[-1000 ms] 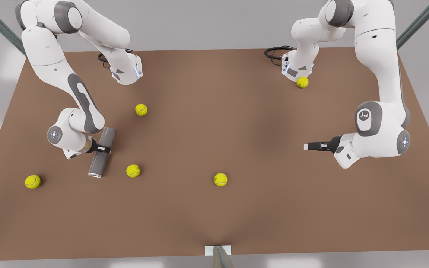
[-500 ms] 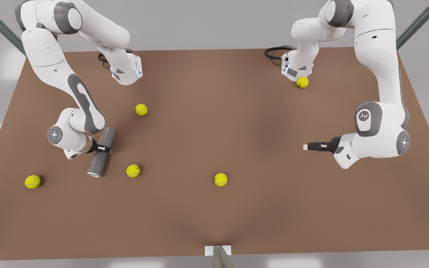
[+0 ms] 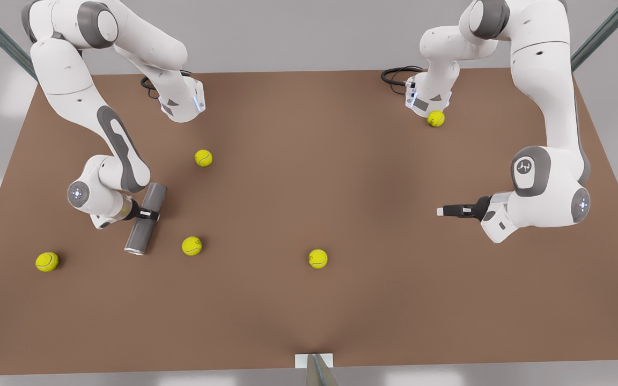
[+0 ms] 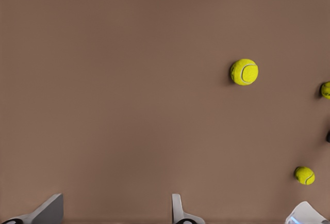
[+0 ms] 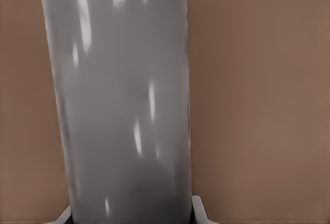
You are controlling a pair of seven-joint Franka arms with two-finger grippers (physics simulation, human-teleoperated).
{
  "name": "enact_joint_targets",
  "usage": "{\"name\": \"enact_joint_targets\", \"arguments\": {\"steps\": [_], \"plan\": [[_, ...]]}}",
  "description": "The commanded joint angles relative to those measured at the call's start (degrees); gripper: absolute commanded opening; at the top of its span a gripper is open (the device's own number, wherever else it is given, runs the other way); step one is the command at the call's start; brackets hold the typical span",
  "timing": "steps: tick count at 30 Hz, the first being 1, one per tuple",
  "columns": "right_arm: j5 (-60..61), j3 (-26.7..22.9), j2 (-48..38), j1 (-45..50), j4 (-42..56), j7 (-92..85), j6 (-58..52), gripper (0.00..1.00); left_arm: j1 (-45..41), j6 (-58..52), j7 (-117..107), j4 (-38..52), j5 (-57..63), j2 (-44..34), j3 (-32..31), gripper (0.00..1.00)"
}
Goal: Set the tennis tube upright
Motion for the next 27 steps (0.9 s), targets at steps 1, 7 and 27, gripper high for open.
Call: {"name": "enact_joint_targets", "arguments": {"steps": [1,7,27], "plan": [[-0.16,-0.01,-0.1,0.02,0.01,0.12,-0.05,0.75,0.0,0.0,0.0,0.0,0.01,0.0,0.0,1.0],[-0.25,0.08,-3.0,0.11,-0.08,-0.24,-2.86,0.75,0.0,0.35,-0.09,0.0,-0.08,0.17,0.0,1.0],[-0.6,7.64,-8.27,7.58,7.83,-1.99,-6.64,0.75,0.09,0.26,-0.09,0.09,-0.08,0.08,0.0,1.0]]}}
